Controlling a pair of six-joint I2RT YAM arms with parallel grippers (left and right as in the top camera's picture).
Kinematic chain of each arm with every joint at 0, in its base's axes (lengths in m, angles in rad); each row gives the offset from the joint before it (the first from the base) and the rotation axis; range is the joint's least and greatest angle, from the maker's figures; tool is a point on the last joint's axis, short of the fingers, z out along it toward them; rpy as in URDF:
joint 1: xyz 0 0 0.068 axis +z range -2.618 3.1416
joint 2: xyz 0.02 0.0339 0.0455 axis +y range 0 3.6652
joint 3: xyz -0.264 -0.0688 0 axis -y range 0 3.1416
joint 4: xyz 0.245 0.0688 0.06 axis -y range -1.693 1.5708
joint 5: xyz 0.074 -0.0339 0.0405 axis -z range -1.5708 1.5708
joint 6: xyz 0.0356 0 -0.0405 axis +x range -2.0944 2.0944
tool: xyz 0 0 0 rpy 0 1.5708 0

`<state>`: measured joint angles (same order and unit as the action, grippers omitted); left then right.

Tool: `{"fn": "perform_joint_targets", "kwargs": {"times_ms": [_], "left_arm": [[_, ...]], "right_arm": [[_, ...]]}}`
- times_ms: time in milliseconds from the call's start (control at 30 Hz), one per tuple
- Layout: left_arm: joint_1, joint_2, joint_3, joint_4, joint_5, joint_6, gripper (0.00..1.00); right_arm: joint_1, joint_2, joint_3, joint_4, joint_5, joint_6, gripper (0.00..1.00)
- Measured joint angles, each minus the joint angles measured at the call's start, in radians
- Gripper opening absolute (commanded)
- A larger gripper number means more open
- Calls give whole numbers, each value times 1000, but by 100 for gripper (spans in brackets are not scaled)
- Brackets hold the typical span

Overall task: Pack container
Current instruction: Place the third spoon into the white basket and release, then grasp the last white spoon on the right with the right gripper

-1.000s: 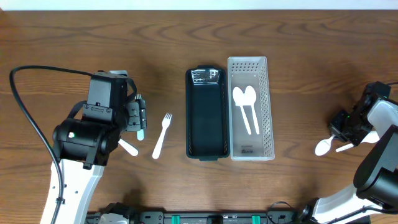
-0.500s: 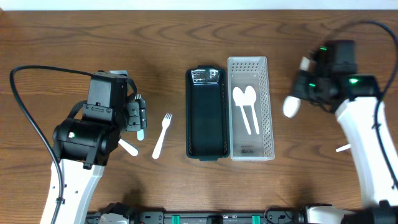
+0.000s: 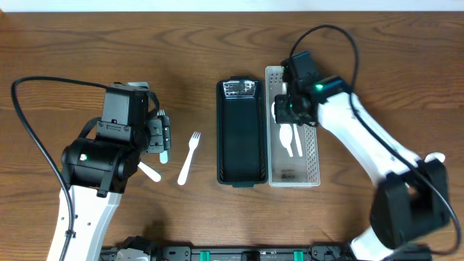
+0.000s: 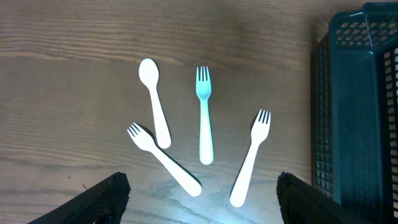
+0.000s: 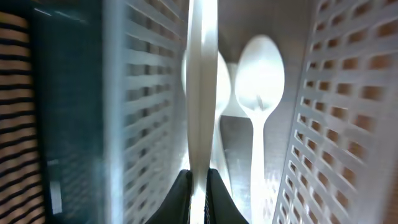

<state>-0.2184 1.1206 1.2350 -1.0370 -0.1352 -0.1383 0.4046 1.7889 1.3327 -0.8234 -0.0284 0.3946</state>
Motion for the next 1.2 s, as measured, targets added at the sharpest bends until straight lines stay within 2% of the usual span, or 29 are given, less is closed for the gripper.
{"fn": "perform_joint_targets", "kwargs": {"times_ms": [100, 267, 467, 567, 633, 733, 833, 1033, 1200], "left_arm": [[0, 0, 0, 0, 0, 0, 79], [0, 0, 0, 0, 0, 0, 78], [0, 0, 0, 0, 0, 0, 78], [0, 0, 0, 0, 0, 0, 78], [0, 0, 0, -1, 0, 0, 78], [0, 0, 0, 0, 0, 0, 78], [0, 0, 0, 0, 0, 0, 78], [0, 0, 0, 0, 0, 0, 78], [0, 0, 0, -1, 0, 0, 79]], "right_arm": [[0, 46, -2, 1, 8, 4, 10], [0, 43, -1, 3, 20, 0, 38], [-17, -16, 108, -121, 53, -19, 40], [-76, -117, 192, -185, 93, -8, 51], [-147, -199, 223, -217, 112, 6, 55], [-329, -310, 246, -298, 135, 41, 70], [-529, -343, 247, -370, 153, 75, 85], [-841, -300, 143, -342, 92, 97, 92], [-1021, -227, -33, -210, 35, 97, 93]]}}
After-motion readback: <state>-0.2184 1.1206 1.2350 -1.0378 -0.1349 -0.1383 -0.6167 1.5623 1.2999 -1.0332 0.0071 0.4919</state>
